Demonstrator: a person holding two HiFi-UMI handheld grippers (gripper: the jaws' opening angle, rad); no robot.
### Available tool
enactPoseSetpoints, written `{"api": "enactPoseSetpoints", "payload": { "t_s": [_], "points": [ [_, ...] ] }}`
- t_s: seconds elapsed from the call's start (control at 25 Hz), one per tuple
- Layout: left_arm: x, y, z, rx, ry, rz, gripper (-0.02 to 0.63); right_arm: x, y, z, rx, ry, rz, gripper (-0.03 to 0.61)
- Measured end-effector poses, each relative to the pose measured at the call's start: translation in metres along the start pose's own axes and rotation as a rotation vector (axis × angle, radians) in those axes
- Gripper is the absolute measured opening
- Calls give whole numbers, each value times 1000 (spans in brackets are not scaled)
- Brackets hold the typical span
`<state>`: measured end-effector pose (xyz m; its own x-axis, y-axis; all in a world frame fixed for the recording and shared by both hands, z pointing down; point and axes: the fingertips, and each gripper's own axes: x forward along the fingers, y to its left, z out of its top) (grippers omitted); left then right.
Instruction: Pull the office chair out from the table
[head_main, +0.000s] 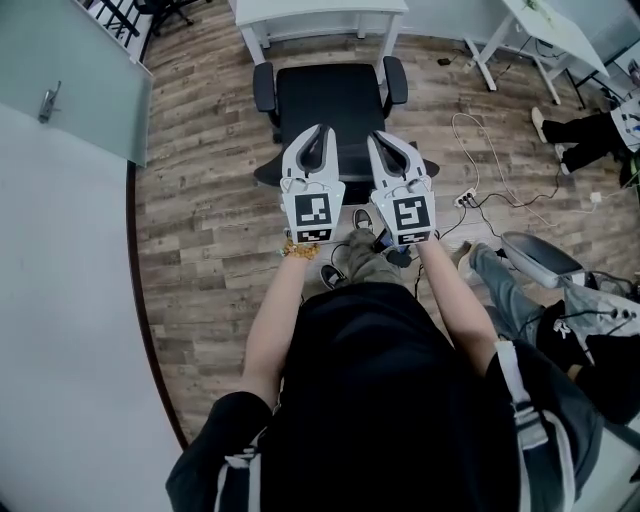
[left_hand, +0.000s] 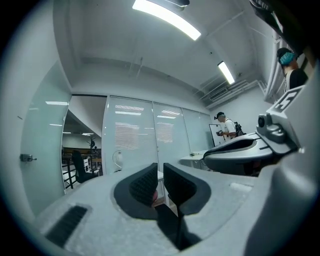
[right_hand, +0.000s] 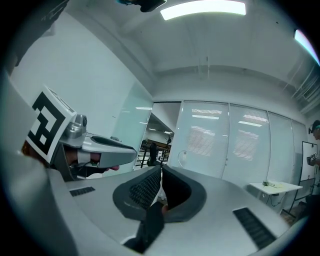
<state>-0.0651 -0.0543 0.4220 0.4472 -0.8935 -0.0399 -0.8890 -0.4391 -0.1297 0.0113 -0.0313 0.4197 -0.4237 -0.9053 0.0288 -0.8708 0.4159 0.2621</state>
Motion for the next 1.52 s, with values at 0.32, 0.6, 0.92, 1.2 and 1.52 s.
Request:
{"api": "enactPoseSetpoints", "payload": {
  "t_s": [0.32,0.6,0.92,1.2,1.52],
  "points": [
    [0,-5,-2,0,10,1,51,-1,0,-3,8,8,6,12],
    [-5,-3,-7,-1,20,4,51,-3,8,-7,-4,14,29,9],
    [-5,-1,-11,3,32,10,50,-1,9,-8,-14,19,51,8],
    [-9,4,-16,2,48,13,51,-2,9,-8,5,16,57,8],
    [-12,14,-29,-12,78,39,51,-2,5,-16,1,39,54,8]
  ]
}}
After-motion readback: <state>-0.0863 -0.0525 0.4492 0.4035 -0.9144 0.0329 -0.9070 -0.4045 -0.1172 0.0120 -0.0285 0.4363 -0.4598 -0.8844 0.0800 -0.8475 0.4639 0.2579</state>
